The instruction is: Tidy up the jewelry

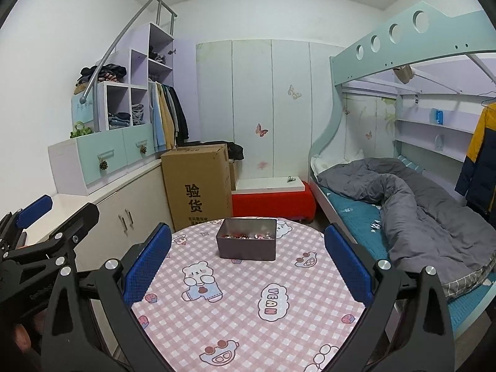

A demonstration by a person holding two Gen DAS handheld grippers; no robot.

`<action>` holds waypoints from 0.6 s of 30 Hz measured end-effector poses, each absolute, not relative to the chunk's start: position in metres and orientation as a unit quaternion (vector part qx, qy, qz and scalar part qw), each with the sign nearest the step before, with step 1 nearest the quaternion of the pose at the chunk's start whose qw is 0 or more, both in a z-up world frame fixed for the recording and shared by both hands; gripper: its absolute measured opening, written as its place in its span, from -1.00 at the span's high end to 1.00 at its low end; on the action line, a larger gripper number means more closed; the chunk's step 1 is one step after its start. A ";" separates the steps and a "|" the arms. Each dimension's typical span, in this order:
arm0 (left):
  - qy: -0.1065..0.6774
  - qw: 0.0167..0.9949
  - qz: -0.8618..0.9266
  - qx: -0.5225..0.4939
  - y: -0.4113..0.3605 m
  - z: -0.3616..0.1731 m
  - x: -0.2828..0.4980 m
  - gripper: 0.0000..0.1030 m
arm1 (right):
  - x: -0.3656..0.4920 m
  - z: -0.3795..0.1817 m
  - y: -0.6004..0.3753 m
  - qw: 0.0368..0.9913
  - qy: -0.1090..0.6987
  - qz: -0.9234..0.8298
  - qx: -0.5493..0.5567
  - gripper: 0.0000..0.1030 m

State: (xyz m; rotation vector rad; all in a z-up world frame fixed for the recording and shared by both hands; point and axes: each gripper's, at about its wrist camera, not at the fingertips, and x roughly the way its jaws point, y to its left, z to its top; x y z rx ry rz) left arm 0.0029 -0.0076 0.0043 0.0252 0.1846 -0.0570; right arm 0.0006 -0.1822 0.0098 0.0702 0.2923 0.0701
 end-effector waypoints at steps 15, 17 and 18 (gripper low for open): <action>0.092 0.996 -0.023 0.002 -0.006 0.003 0.003 -0.88 | -0.002 0.005 -0.181 0.987 0.151 0.039 0.037 -0.85; 0.098 0.995 -0.021 0.003 -0.006 0.002 0.005 -0.88 | -0.001 0.006 -0.181 0.987 0.151 0.038 0.035 -0.85; 0.101 0.995 -0.023 0.000 -0.006 0.002 0.005 -0.88 | -0.002 0.006 -0.182 0.987 0.150 0.038 0.036 -0.85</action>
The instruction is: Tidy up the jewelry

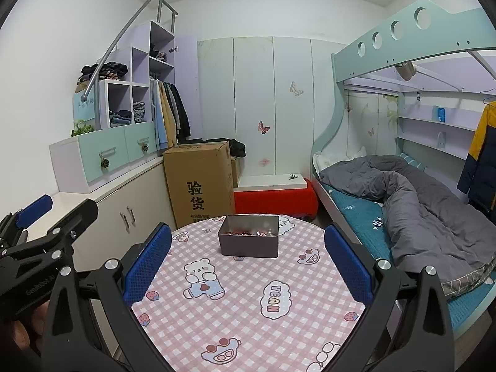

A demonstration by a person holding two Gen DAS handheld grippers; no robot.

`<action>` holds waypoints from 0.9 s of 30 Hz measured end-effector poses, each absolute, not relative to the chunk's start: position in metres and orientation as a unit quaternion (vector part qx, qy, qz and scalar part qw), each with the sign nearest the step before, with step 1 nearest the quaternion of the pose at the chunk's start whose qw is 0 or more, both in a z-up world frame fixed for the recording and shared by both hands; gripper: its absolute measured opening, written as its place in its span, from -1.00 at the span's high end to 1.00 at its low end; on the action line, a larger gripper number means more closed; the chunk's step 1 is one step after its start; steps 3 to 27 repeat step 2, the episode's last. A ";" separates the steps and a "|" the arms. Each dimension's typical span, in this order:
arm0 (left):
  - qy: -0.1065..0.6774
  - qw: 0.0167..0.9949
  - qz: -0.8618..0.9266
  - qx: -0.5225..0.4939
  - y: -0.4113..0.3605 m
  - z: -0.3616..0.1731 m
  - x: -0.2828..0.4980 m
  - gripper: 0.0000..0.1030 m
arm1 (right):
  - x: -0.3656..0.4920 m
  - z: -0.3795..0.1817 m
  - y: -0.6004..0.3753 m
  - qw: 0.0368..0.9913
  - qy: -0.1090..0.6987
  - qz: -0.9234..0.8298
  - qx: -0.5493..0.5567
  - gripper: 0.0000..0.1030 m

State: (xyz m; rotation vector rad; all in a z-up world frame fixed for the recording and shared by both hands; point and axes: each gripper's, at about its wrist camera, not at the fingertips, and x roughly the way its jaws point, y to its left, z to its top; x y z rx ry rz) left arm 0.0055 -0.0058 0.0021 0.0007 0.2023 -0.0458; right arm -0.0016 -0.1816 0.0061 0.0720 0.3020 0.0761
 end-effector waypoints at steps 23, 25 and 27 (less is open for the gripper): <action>0.107 0.994 -0.034 -0.011 -0.003 0.002 0.007 -0.88 | -0.001 0.007 -0.182 0.987 0.150 0.037 0.037 -0.85; 0.107 0.994 -0.034 -0.011 -0.003 0.002 0.007 -0.88 | -0.001 0.007 -0.182 0.987 0.150 0.037 0.037 -0.85; 0.107 0.994 -0.034 -0.011 -0.003 0.002 0.007 -0.88 | -0.001 0.007 -0.182 0.987 0.150 0.037 0.037 -0.85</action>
